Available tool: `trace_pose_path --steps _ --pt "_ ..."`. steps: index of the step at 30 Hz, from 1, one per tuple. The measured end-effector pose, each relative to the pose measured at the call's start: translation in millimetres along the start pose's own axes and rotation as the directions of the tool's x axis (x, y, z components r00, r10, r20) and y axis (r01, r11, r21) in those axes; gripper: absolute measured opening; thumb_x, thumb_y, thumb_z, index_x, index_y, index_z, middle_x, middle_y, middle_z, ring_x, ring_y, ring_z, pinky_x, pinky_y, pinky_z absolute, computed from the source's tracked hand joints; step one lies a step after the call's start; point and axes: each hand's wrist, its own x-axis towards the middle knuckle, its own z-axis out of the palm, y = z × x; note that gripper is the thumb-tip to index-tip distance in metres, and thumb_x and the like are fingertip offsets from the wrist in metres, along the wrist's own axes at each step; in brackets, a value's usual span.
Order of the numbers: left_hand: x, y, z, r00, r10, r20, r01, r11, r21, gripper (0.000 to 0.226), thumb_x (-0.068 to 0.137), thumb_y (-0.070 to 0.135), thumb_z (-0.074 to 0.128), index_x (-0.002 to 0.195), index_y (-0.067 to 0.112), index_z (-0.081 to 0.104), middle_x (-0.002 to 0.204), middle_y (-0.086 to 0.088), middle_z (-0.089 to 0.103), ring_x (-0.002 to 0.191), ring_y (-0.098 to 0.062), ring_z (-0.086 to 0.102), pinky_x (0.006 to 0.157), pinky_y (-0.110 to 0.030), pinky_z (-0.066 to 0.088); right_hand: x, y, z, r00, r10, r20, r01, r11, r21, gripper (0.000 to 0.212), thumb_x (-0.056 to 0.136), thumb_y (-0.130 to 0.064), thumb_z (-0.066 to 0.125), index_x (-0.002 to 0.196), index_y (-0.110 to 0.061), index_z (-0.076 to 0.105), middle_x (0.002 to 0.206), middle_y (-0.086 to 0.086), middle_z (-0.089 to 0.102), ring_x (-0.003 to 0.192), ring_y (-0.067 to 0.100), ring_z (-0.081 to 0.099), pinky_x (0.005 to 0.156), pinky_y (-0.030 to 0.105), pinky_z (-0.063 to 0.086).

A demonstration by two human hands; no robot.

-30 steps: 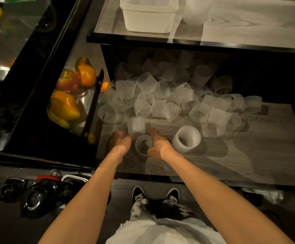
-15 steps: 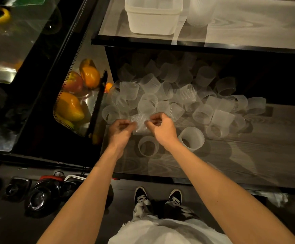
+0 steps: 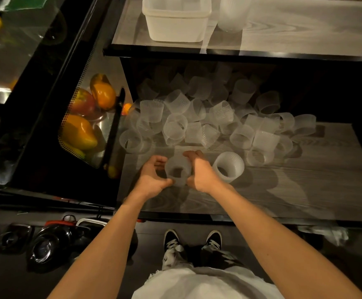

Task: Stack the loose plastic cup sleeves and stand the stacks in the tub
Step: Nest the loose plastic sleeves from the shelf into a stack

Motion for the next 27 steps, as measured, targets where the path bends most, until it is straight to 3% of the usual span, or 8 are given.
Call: trace_pose_path --steps 4,7,11,15,19,22,24,27 --pt "-3 0 4 0.999 -0.029 0.032 0.027 0.998 0.053 0.084 0.07 -0.004 0.085 0.142 0.015 0.044 0.129 0.003 0.052 0.121 -0.011 0.05 0.093 -0.021 0.048 4 8 13 0.995 0.076 0.068 -0.075 0.997 -0.019 0.107 0.074 -0.016 0.081 0.159 -0.021 0.015 0.158 0.013 0.025 0.142 0.032 0.037 0.113 0.038 0.04" --pt "-4 8 9 0.993 -0.064 0.103 0.058 0.996 0.06 0.086 0.075 -0.009 0.078 0.148 0.013 0.04 0.131 0.002 0.052 0.121 -0.011 0.049 0.101 -0.031 0.049 2 10 12 0.987 0.13 0.1 -0.134 0.99 0.034 0.111 0.075 -0.019 0.08 0.16 -0.024 0.009 0.159 0.014 0.03 0.142 0.031 0.039 0.114 0.04 0.04" --pt "5 29 15 0.992 -0.001 0.124 0.0 1.0 0.005 0.071 0.076 -0.008 0.078 0.138 0.013 0.05 0.123 -0.001 0.061 0.117 -0.019 0.061 0.089 -0.028 0.056 -10 -2 -18 0.996 0.084 0.035 -0.087 0.992 0.097 0.106 0.067 -0.03 0.077 0.157 -0.019 0.023 0.15 0.015 0.044 0.135 0.032 0.047 0.109 0.042 0.046" --pt "14 65 5 0.992 0.053 0.113 -0.033 0.984 -0.176 0.067 0.077 -0.008 0.079 0.136 0.012 0.054 0.117 -0.002 0.063 0.11 -0.02 0.065 0.083 -0.029 0.058 -18 -22 -48 0.996 -0.045 -0.075 0.04 0.997 -0.068 0.077 0.075 -0.023 0.074 0.142 -0.019 0.038 0.133 0.009 0.047 0.126 0.03 0.05 0.1 0.042 0.049" --pt "20 92 -5 0.979 0.144 0.142 -0.113 0.972 -0.205 0.062 0.077 0.006 0.081 0.132 0.018 0.055 0.118 -0.005 0.066 0.102 -0.018 0.065 0.07 -0.021 0.05 -25 -38 -84 0.979 -0.123 -0.16 0.124 0.992 -0.003 0.085 0.074 -0.042 0.081 0.145 -0.023 0.039 0.131 0.001 0.05 0.118 0.017 0.053 0.094 0.033 0.051" --pt "21 104 -3 0.966 0.148 0.211 -0.099 0.969 -0.225 0.057 0.075 0.02 0.083 0.126 0.026 0.059 0.116 -0.006 0.069 0.095 -0.015 0.064 0.066 -0.024 0.047 -34 -39 -120 0.993 -0.089 -0.077 0.098 0.987 0.125 0.078 0.072 -0.04 0.086 0.137 -0.026 0.045 0.119 -0.01 0.055 0.102 0.007 0.06 0.083 0.026 0.057" --pt "19 113 6 0.951 0.148 0.27 -0.097 0.977 -0.191 0.054 0.077 0.027 0.085 0.124 0.029 0.059 0.118 -0.008 0.069 0.096 -0.014 0.064 0.07 -0.03 0.046 -42 -30 -137 0.998 -0.06 -0.011 0.061 0.982 0.178 0.083 0.066 -0.044 0.09 0.135 -0.027 0.047 0.119 -0.009 0.058 0.104 0.01 0.064 0.089 0.033 0.058" --pt "15 126 32 0.923 0.171 0.345 -0.126 0.981 -0.149 0.053 0.078 0.026 0.086 0.123 0.026 0.06 0.119 -0.01 0.069 0.096 -0.015 0.066 0.068 -0.023 0.052 -56 -5 -156 1.0 0.001 0.01 -0.003 0.977 0.212 0.079 0.066 -0.039 0.091 0.131 -0.027 0.048 0.117 -0.006 0.061 0.103 0.015 0.067 0.09 0.036 0.059"
